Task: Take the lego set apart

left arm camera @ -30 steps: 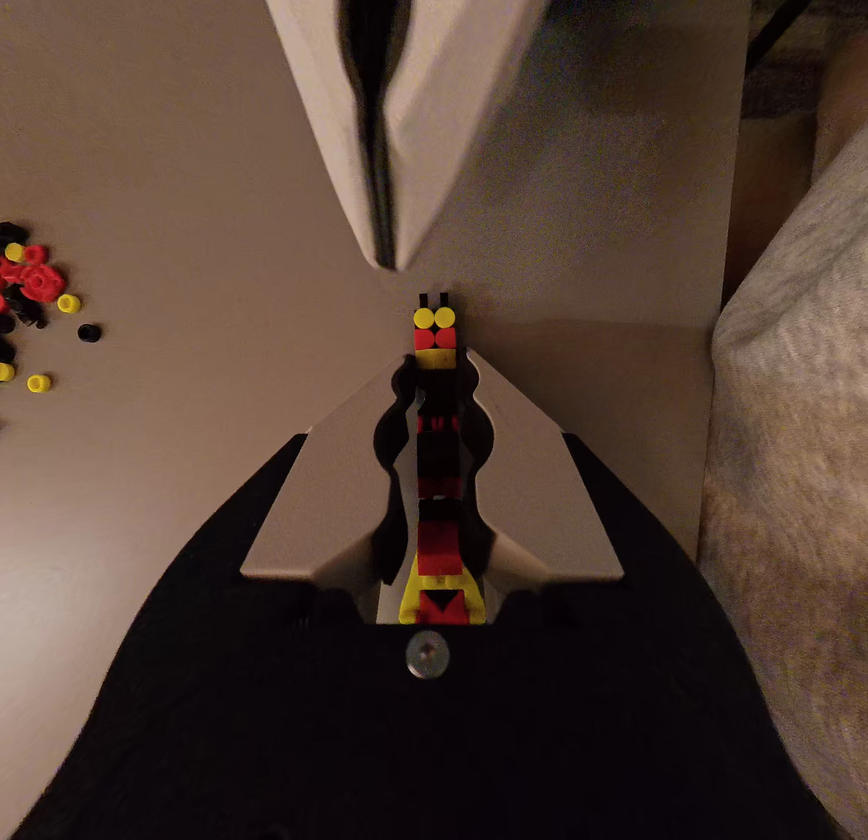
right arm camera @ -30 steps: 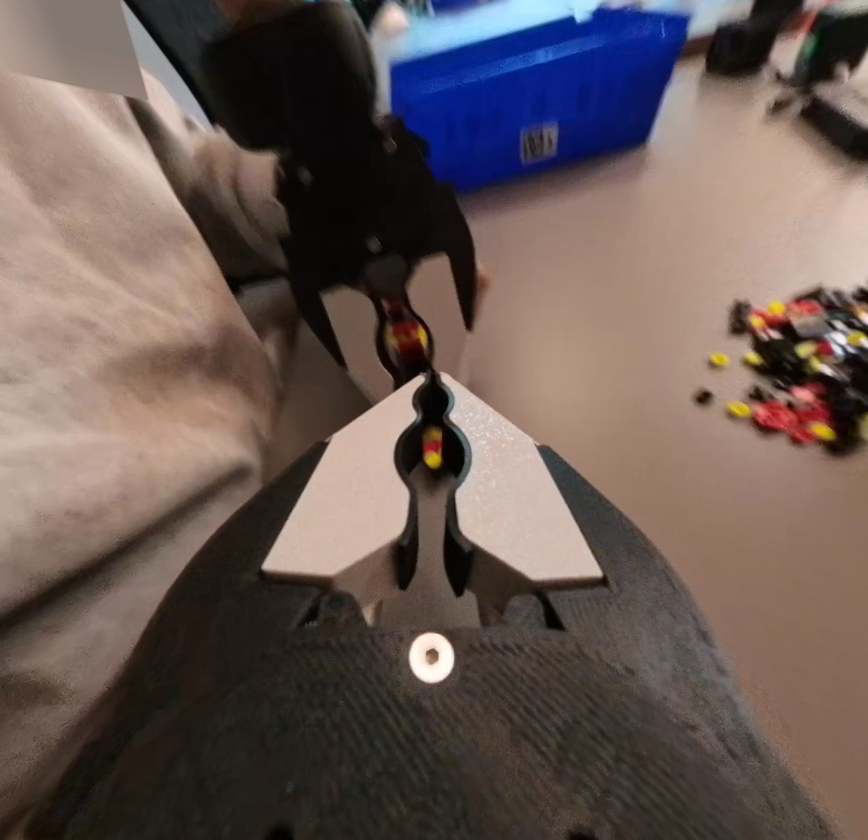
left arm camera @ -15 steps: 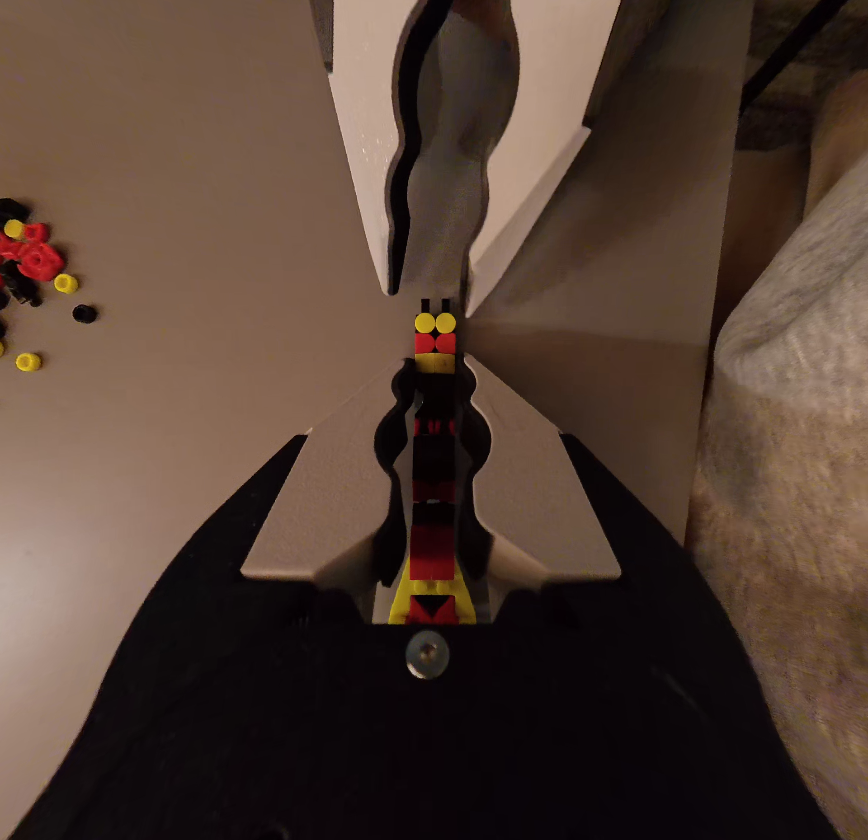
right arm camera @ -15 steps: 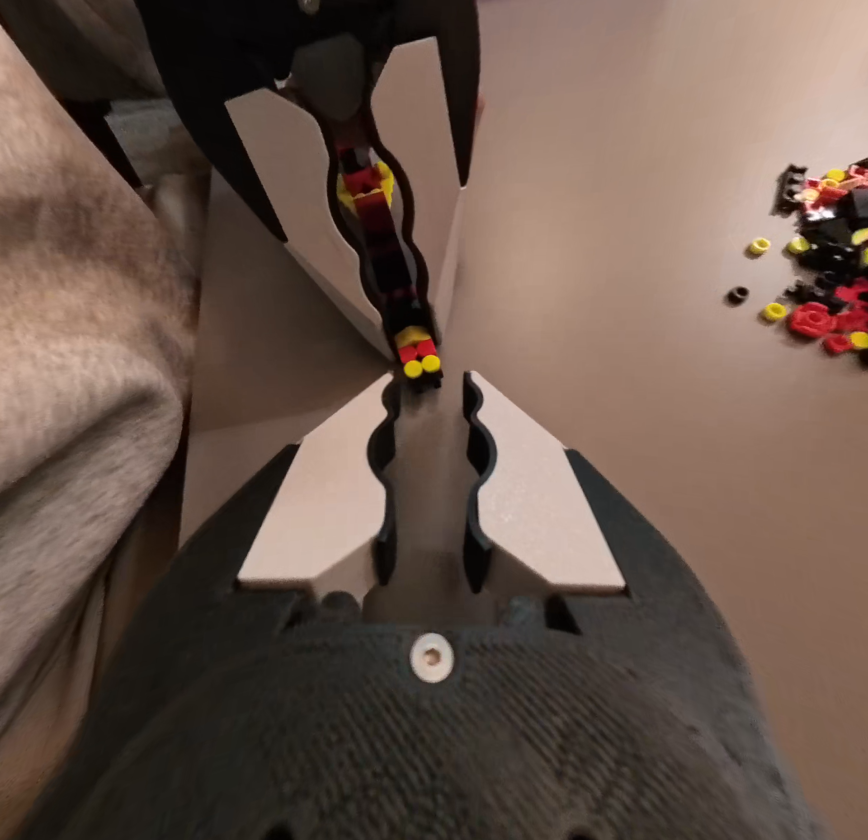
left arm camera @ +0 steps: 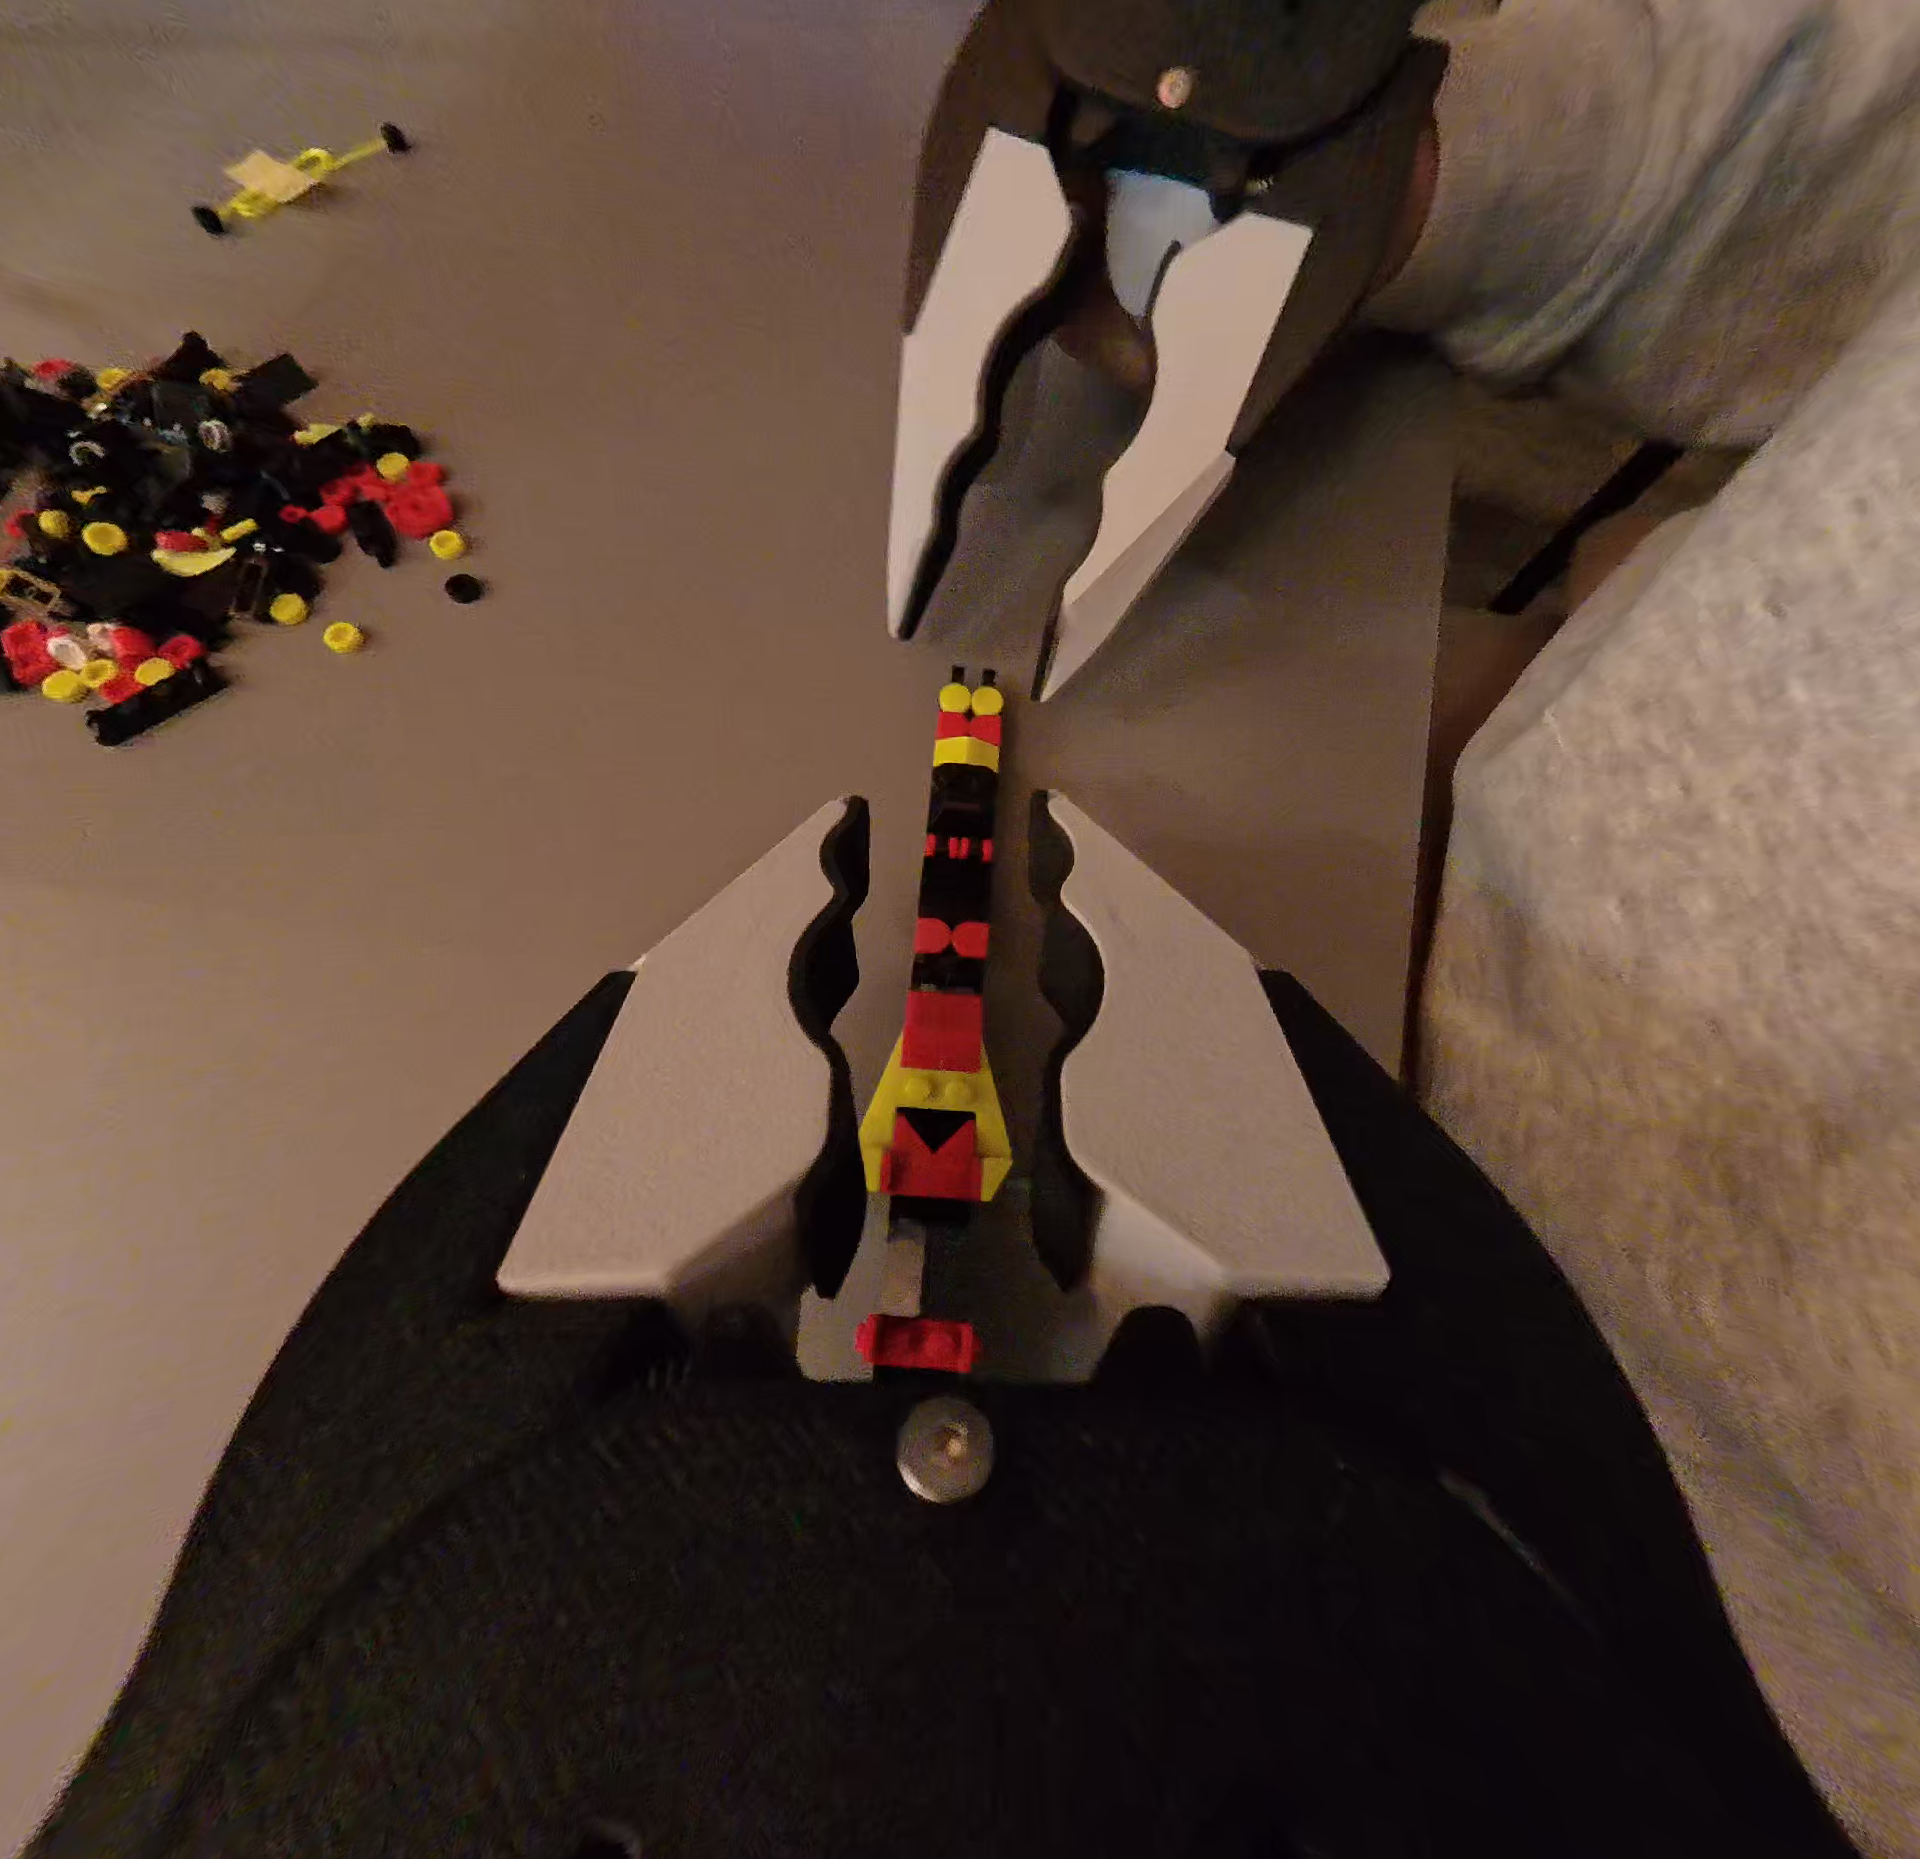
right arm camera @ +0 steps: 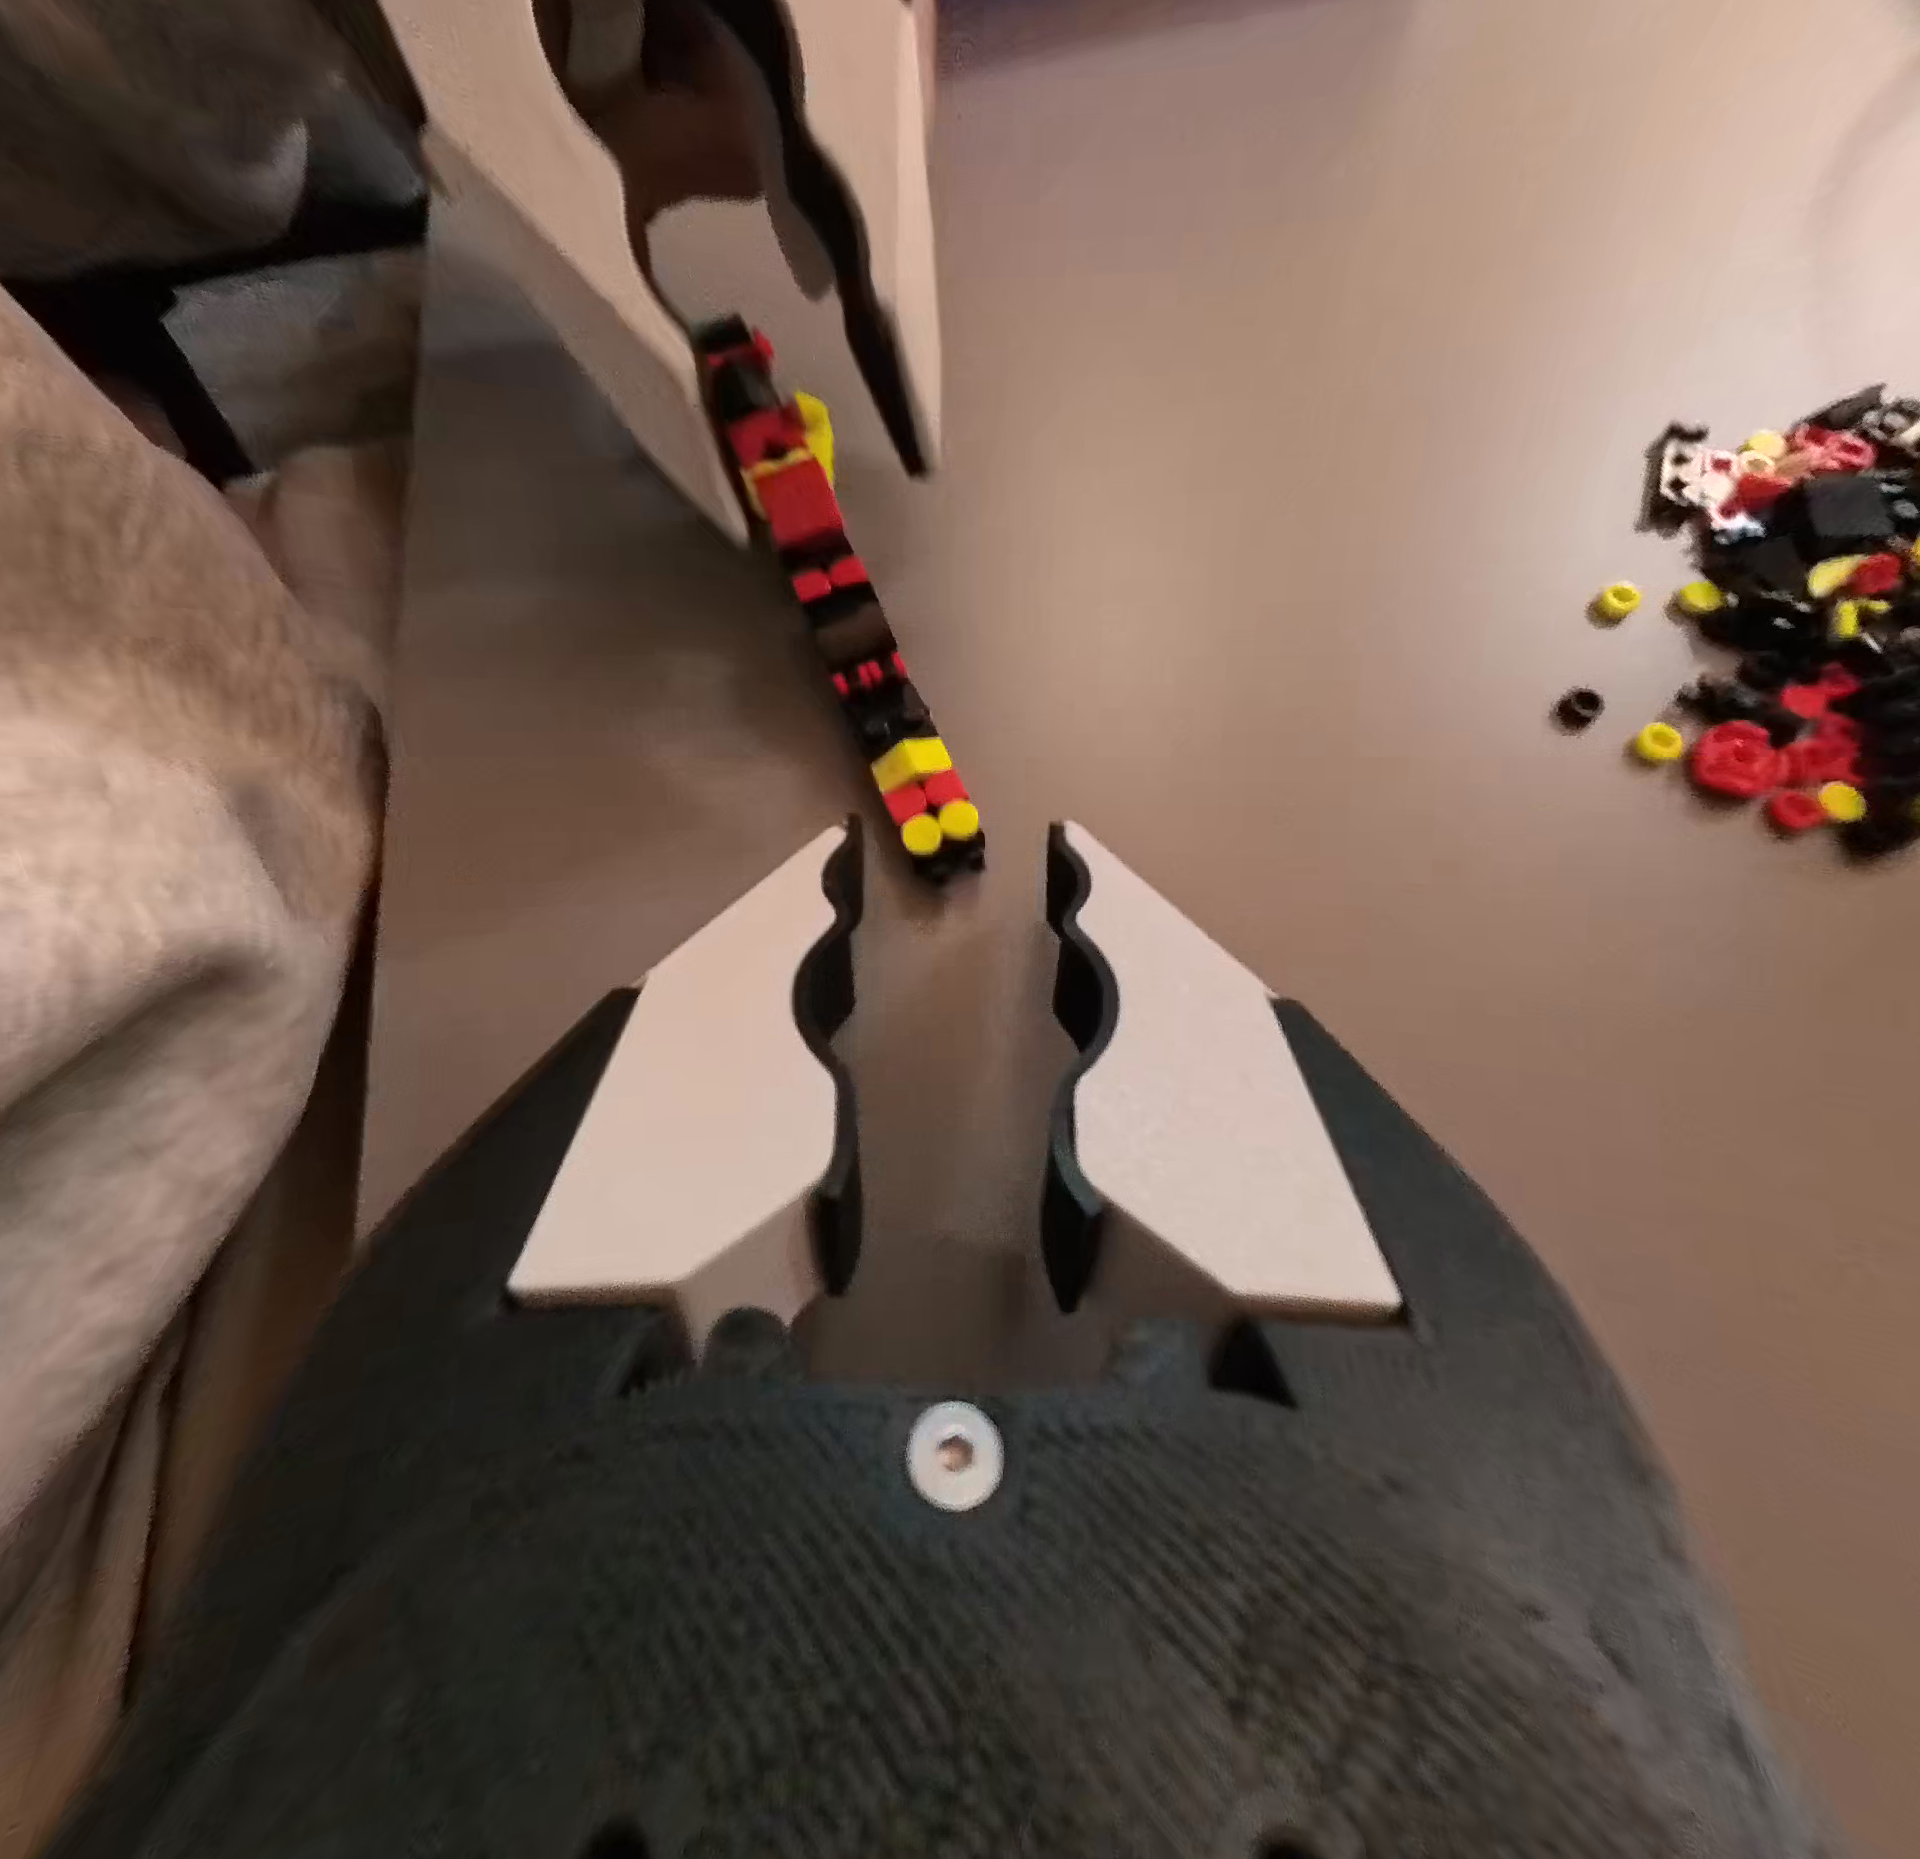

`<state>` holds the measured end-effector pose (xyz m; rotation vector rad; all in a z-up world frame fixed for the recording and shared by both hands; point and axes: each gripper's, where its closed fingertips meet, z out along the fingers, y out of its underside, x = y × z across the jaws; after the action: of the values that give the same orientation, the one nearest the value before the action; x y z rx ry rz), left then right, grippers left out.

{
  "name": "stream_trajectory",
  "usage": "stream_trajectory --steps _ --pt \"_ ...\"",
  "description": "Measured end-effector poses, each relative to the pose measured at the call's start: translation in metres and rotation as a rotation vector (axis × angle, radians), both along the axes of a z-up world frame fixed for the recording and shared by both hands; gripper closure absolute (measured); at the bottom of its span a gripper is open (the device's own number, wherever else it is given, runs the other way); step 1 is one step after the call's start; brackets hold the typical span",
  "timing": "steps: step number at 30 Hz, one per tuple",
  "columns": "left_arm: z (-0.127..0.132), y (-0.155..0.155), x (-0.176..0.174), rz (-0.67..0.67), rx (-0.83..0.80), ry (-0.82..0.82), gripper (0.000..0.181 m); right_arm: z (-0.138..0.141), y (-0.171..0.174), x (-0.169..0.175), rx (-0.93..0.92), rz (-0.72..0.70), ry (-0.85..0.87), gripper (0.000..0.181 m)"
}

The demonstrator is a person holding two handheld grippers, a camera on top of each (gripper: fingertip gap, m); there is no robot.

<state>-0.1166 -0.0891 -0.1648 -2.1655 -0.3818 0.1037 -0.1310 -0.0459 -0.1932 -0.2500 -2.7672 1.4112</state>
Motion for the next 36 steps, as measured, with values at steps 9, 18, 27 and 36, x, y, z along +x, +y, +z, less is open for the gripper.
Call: stream_trajectory --steps 9,18,27,36 --pt "-0.022 -0.019 0.006 -0.020 -0.089 -0.023 0.128 -0.013 -0.023 0.002 0.082 -0.016 0.006 0.133" --pt "-0.044 -0.019 0.004 -0.004 -0.135 -0.052 0.140 -0.010 -0.041 0.013 0.046 0.018 -0.149 0.164" --pt "-0.025 -0.021 -0.005 0.047 0.042 -0.165 0.148 0.037 -0.028 -0.001 -0.282 -0.030 -0.314 0.165" --pt "-0.006 -0.015 -0.008 0.058 0.276 -0.388 0.153 0.049 -0.019 -0.018 -0.400 -0.112 -0.398 0.164"
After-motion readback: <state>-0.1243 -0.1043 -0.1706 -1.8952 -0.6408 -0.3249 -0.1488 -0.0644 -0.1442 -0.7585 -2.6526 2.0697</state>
